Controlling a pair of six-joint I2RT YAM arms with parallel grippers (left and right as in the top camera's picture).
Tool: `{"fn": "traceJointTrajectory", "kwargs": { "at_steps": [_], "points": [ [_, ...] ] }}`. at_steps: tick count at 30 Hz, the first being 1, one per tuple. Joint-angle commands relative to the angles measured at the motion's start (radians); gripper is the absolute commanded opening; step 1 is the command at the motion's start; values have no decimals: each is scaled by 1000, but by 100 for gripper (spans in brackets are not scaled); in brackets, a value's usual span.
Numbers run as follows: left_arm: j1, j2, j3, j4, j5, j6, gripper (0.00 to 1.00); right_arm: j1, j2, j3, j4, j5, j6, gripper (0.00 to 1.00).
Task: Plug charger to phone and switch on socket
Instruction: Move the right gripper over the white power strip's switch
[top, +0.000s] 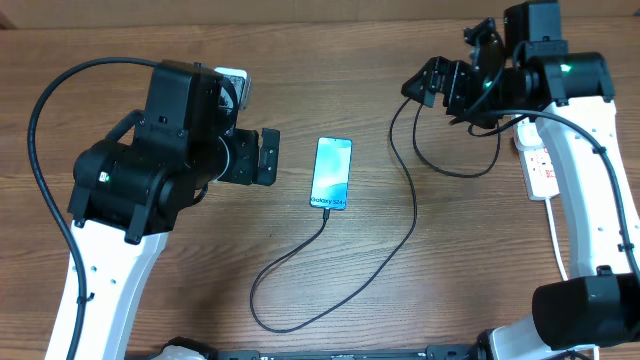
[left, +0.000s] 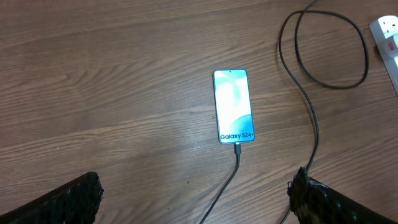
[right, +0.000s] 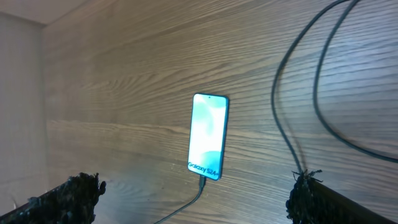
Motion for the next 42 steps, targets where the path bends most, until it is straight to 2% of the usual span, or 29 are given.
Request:
{"fn": "traceJointTrajectory", "kwargs": {
  "at_steps": [1, 11, 17, 20, 26, 42],
  "points": [
    [-1, 8, 7, -3, -10, 19, 99, -65, -16, 26, -24, -7, -55, 100],
    [-1, 8, 7, -3, -10, 19, 99, -306, -14, 211, -206, -6, -214, 100],
    [-1, 8, 7, -3, -10, 19, 99, -486, -3, 249, -238, 10, -245, 100],
    [-1, 8, 7, -3, -10, 19, 99, -588, 41, 248, -232, 23, -325, 100],
    [-1, 8, 7, -3, -10, 19, 99, -636, 172, 247, -221, 28, -325, 100],
    [-1, 8, 7, -3, -10, 19, 99, -633, 425, 214, -141, 27, -333, 100]
  ]
}}
